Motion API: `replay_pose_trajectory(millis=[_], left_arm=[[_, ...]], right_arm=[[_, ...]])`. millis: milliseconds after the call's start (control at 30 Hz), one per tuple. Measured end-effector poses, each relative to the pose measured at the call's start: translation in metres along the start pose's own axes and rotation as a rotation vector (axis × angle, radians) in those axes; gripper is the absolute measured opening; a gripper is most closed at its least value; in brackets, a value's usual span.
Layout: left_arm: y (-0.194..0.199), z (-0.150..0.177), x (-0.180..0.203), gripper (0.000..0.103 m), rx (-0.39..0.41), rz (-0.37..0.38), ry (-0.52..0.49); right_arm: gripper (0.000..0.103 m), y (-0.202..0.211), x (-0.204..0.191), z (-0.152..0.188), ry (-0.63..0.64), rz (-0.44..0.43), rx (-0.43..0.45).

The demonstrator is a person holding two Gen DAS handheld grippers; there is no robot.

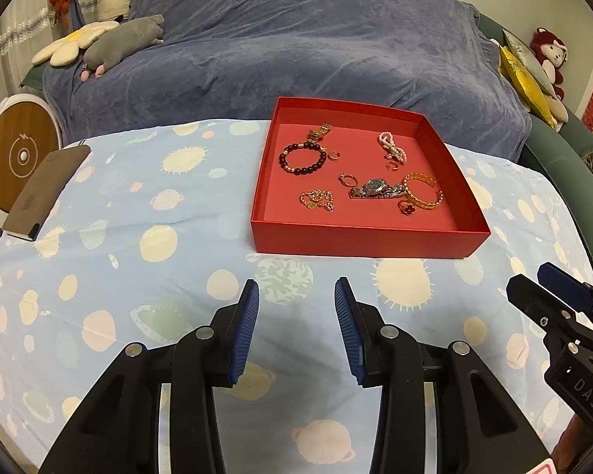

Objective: Organize jewelry

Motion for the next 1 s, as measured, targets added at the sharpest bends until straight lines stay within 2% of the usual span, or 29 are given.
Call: replay_pose_trajectory(millis=[133,200,267,1000], left_arm=[[0.002,-0.001,0.009,0.038,0.003,0.010,-0.018],[0.003,-0.002,0.012,0.047,0.008,-0.004,-0.029],[0.004,-0.003,0.013,0.049,0.016,-0.015,-0.037],[0.004,-0.004,0.019,0.051,0.014,-0.017,-0.042]], right_arm=[[0.053,0.002,-0.008,0.000,0.023,0.002,0.012],[0.057,0.002,-0.009,-0.001,0.031,0.007,0.017],[0.058,0.002,-0.010,0.000,0.033,0.011,0.017],[0.062,0.002,-0.013,0.003,0.043,0.023,0.015]])
Point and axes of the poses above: each gripper's, at about its wrist camera, not at the fingertips, and y roughly against the way its jaws point, x to its right, z to its underside, the point moved 6 cm from there along -y, roughly the way its jaws point, and after that the axes turned 7 degrees about z, right-handed, at the moved point
